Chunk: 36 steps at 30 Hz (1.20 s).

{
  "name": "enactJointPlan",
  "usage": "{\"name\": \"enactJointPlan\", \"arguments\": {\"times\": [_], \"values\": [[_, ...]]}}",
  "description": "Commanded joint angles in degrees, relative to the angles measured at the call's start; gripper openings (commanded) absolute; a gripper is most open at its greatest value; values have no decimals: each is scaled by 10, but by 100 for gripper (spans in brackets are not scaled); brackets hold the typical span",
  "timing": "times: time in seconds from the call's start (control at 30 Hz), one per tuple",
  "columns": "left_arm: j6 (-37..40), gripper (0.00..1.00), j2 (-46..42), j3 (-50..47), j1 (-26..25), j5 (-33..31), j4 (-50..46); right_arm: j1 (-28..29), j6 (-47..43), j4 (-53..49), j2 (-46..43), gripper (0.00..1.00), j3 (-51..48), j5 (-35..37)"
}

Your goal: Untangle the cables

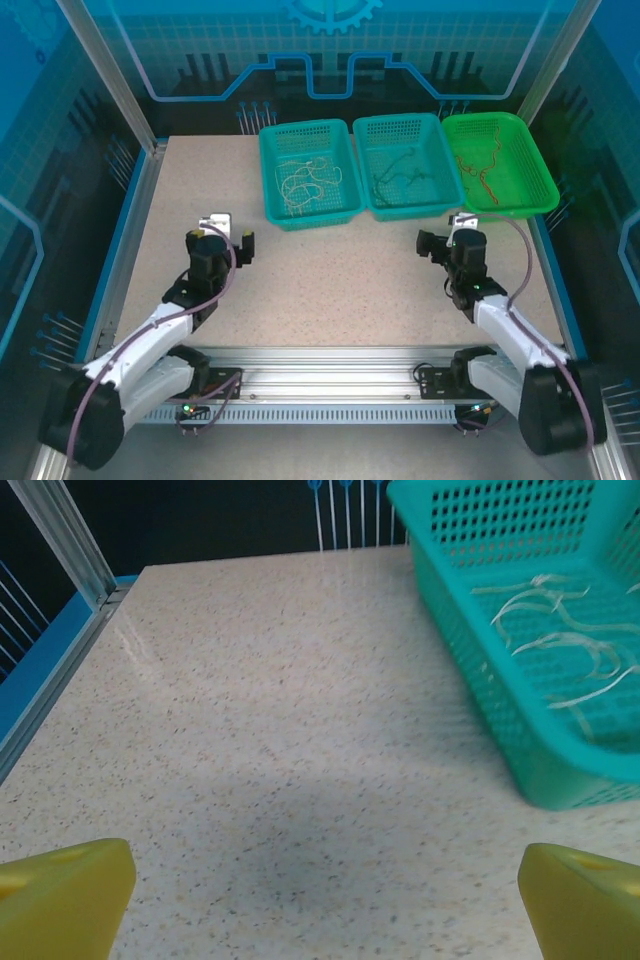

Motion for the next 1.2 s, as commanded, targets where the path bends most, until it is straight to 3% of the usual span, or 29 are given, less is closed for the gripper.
{"name": "enactJointPlan", "arguments": {"times": [0.0, 0.07, 0.1, 0.17, 0.2, 0.23, 0.33, 0.37, 0.43, 0.5, 0.57, 0.73, 1.17], "values": [[45, 99, 47, -27, 30, 3, 137, 10, -62, 97, 96, 100, 30, 53], [47, 99, 91, -30, 50, 44, 178, 12, -90, 173, 172, 100, 37, 35], [48, 99, 117, -29, 57, 63, 200, 20, -117, 158, 189, 98, 60, 30], [45, 99, 164, -29, 69, 89, 251, 38, -168, 251, 235, 100, 50, 54], [42, 99, 190, -31, 77, 103, 282, 26, -161, 286, 253, 98, 42, 44], [35, 99, 214, -33, 85, 114, 315, 12, -142, 260, 240, 98, 39, 15], [39, 99, 271, -30, 111, 153, 387, -43, -115, 415, 266, 100, -29, -65], [19, 99, 293, -22, 129, 168, 386, -36, -118, 351, 252, 100, -15, -70], [-2, 99, 362, -40, 169, 217, 503, -30, -137, 330, 260, 100, 7, -90], [-29, 99, 324, -41, 187, 241, 433, -33, -137, 322, 259, 100, 10, -99], [-27, 99, 344, -45, 190, 241, 476, -27, -138, 327, 259, 100, 7, -87], [-32, 99, 342, -34, 189, 221, 451, -39, -145, 302, 258, 100, 21, -140], [-23, 99, 342, -17, 187, 247, 418, -41, -145, 302, 258, 100, 21, -145]]}}
